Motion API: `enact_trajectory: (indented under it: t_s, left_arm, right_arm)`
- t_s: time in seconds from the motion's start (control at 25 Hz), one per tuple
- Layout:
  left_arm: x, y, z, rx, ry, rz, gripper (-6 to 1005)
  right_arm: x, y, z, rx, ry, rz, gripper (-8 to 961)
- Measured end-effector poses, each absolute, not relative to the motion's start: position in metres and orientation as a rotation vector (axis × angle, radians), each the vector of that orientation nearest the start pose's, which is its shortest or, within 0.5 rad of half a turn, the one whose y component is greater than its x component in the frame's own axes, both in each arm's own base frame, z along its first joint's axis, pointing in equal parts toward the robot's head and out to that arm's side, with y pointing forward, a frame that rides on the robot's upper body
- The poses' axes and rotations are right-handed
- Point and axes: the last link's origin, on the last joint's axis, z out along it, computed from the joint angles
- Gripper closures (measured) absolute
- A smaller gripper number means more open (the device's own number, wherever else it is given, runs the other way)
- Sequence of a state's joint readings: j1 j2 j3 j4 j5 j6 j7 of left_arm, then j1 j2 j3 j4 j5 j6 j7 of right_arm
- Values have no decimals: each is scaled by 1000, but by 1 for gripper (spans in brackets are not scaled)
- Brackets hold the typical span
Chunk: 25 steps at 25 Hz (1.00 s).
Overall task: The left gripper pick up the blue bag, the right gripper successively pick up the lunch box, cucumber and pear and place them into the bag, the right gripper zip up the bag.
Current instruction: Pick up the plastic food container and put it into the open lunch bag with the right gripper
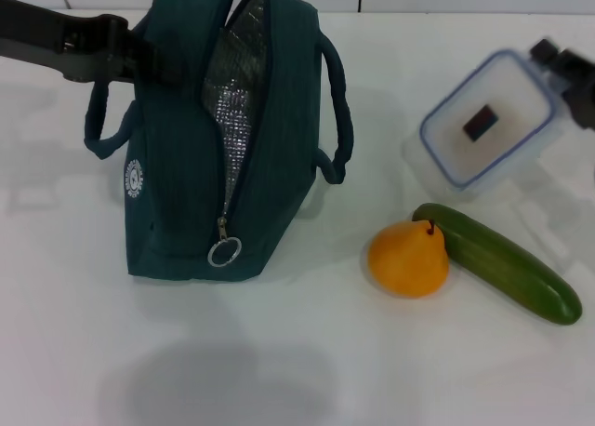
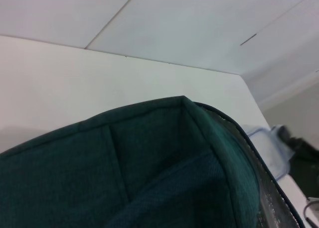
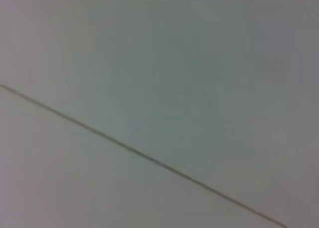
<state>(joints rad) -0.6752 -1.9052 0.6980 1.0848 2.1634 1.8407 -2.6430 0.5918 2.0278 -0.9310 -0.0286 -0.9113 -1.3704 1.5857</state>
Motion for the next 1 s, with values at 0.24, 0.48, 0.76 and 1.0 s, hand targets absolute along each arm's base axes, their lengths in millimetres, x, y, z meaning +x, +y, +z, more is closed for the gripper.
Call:
enact_trajectory:
  t_s: [0.24, 0.48, 0.76, 1.0]
  left_arm:
    - [-201, 369, 121, -2478, -1665, -418, 957]
    - [-197, 369, 115, -2494, -1669, -413, 956]
    - [-191, 370, 109, -2519, -1663, -411, 957]
    - [-180, 374, 93, -2577, -1665, -376, 956]
  right_arm:
    - [266, 355, 13, -1678, 1430, 1755, 856]
    - [242, 369, 34, -1686, 1341, 1909, 849]
    - [180, 400, 42, -1816, 1239, 2069, 840]
    - [134, 414, 35, -1967, 1194, 2109, 833]
